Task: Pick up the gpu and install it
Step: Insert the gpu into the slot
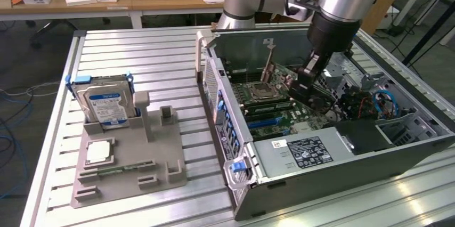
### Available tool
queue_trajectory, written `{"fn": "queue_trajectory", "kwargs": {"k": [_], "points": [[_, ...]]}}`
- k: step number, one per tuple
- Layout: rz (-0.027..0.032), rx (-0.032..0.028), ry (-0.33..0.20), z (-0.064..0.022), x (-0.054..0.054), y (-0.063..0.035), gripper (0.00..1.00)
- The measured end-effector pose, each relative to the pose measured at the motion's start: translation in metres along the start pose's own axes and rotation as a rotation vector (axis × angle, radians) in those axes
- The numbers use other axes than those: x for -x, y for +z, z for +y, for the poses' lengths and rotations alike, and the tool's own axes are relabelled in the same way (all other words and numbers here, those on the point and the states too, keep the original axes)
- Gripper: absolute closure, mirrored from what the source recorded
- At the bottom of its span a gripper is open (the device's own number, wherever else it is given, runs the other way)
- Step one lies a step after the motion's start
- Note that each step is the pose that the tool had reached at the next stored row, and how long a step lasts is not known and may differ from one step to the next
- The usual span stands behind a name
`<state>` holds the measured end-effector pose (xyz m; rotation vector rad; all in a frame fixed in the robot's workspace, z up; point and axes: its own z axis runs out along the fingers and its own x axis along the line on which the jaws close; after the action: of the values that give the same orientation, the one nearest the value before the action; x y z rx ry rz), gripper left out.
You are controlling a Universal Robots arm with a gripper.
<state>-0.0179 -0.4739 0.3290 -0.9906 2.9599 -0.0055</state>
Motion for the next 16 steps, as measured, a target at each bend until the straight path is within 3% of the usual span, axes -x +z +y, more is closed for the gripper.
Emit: {"fn": "queue_trajectory", "kwargs": {"k": [5, 8, 16], "points": [[0.0009, 0.0018, -0.047, -0.0011, 0.0015, 0.0000, 0.73], [0.0030, 0.0076, -0.211, -0.0050, 0.0066, 0.0002, 0.73], [0.0046, 0.0109, -0.288, -0.0067, 0.0089, 0.0002, 0.73]]}}
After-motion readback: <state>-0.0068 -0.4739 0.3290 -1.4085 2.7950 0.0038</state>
